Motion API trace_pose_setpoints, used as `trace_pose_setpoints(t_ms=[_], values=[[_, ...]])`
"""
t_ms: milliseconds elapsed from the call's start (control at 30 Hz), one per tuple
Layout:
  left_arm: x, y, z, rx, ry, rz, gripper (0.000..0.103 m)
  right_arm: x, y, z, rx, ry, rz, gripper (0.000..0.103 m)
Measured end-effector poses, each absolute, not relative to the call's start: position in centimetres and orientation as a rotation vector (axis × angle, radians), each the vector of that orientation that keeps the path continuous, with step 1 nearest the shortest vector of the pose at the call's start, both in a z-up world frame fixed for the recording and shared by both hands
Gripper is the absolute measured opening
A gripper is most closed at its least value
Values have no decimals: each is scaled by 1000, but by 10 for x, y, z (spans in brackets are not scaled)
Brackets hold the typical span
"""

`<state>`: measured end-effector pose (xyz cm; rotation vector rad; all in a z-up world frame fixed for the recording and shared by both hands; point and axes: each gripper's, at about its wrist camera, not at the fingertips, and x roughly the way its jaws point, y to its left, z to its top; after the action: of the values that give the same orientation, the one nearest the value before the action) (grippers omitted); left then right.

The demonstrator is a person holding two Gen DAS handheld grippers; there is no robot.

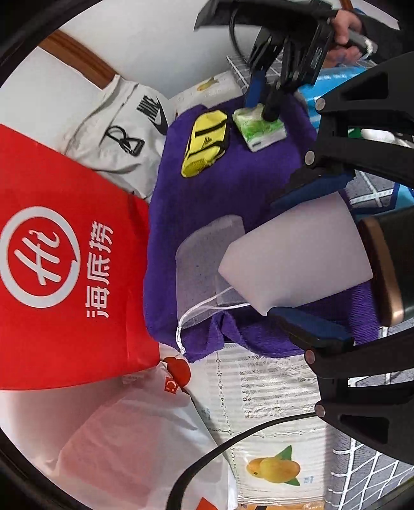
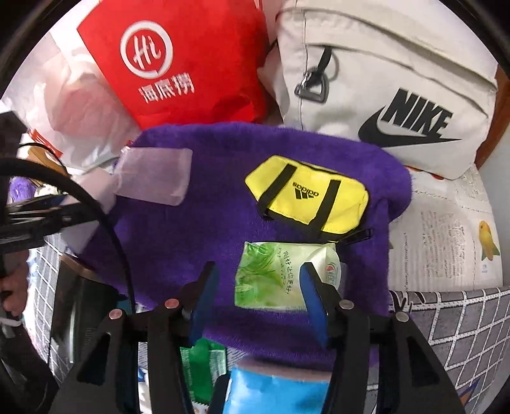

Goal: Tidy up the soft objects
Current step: 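Lower the white pad onto the towel and open the left tool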

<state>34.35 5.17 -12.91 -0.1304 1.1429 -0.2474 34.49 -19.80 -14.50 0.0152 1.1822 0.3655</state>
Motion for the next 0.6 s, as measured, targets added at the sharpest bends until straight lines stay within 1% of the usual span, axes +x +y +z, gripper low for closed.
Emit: trace_pose_setpoints(t_ms=[167,233,367,433,500,600], values=[[355,44,-139,-48,1169,-203,64,323,-202,-118,28,1124,372,53],[359,38,-144,3,1177,-191,64,313,-203,-108,30,1102,379,57],[369,29,-157,68,1219,-168,65,294,-205,-97,18,1083,379,59],[372,25,-161,87,1231,-171,69,289,-206,-96,9,1084,373,59],[375,21,-165,108,1245,-167,78,282,-205,-94,-9,1080,369,59],[376,18,-169,130,1258,-156,80,275,-204,-91,-13,1070,380,59]])
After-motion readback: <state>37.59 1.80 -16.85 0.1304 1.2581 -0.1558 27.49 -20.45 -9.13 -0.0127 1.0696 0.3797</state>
